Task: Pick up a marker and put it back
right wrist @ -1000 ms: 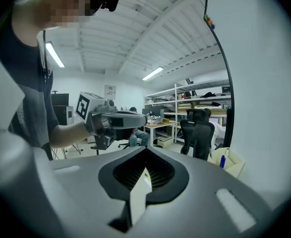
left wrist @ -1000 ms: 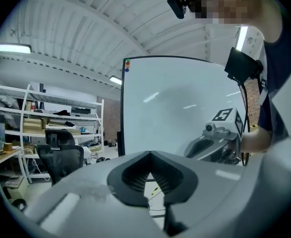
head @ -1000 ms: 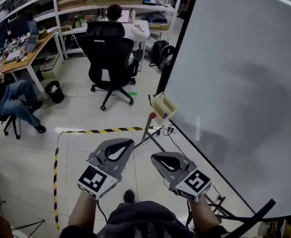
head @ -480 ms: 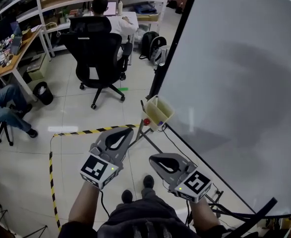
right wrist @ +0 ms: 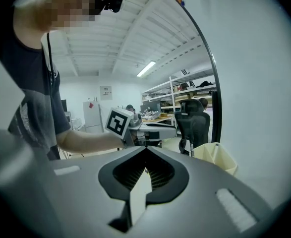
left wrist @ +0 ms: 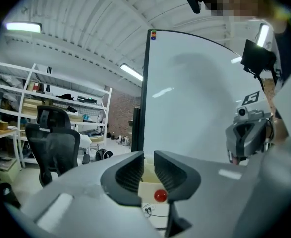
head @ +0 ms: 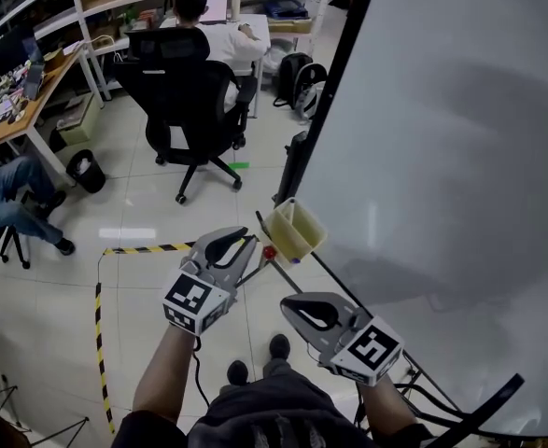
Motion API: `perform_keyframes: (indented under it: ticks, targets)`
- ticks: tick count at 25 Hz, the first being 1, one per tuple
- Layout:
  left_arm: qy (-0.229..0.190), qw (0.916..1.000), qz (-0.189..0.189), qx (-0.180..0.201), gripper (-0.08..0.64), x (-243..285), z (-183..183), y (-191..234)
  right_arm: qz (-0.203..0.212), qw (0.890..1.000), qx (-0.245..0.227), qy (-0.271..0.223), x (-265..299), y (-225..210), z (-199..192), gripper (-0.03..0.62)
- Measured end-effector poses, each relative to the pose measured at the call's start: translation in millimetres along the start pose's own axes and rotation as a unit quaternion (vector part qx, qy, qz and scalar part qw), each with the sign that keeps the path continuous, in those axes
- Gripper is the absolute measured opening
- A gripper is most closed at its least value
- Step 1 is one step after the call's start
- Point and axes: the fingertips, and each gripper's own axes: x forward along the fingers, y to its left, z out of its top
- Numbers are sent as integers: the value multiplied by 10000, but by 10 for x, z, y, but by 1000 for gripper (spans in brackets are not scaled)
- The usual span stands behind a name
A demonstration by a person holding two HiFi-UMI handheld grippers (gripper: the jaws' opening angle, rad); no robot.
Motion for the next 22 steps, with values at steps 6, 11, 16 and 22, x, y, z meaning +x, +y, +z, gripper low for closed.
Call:
perform_keyframes:
  ticks: [6, 11, 16, 22]
  targets:
    - [297, 9991, 20, -299, 144, 328, -303, 213, 243, 9996, 138, 51, 62, -113, -11, 0]
    - [271, 9987, -25, -441, 144, 540, -426, 286, 212, 9994, 251, 59, 53, -240, -48, 0]
    - [163, 9985, -63, -518, 144, 654, -476, 293, 145, 9993, 335, 47, 49, -335, -79, 0]
    - [-44, 9987, 57, -497, 60, 652, -432, 327, 132, 9992, 377, 20, 47, -357, -75, 0]
